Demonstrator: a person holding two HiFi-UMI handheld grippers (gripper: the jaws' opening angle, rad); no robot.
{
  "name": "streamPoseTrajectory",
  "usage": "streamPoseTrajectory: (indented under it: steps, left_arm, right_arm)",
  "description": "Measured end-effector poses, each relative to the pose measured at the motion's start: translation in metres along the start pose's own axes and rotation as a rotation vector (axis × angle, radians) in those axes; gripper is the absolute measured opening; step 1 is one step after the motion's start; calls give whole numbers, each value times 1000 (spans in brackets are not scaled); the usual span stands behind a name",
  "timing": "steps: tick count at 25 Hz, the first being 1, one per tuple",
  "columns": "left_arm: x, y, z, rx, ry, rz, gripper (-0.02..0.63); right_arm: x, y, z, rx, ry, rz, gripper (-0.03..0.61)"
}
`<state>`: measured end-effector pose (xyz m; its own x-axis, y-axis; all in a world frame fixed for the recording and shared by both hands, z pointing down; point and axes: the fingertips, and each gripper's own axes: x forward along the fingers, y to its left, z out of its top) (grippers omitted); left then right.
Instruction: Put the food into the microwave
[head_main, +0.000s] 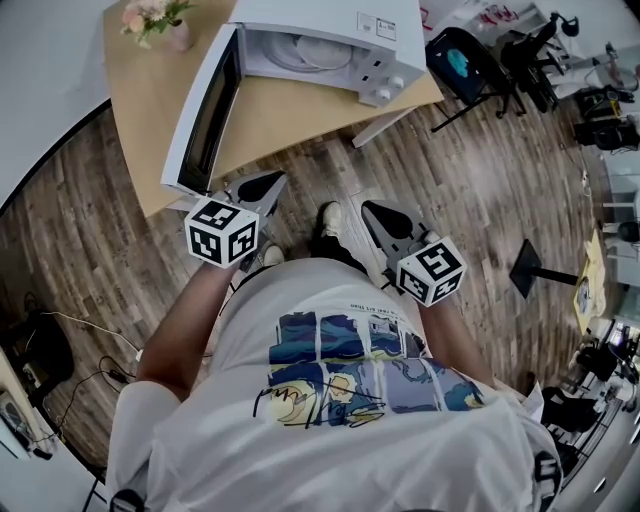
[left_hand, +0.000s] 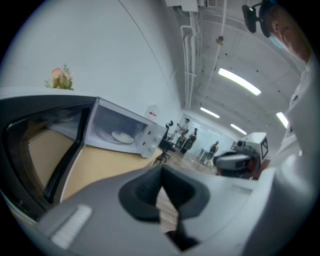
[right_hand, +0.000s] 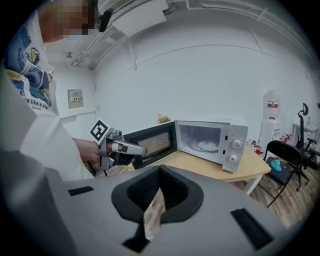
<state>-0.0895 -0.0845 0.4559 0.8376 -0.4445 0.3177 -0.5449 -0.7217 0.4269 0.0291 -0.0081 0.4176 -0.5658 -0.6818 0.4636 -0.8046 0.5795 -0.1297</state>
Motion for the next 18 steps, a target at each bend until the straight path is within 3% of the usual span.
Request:
streamPoseTrajectory:
  steps: [18]
  left_arm:
    - [93,12,14,-91,31,56,8]
  right_arm:
    - [-1,-96,4,23,-6,41,6]
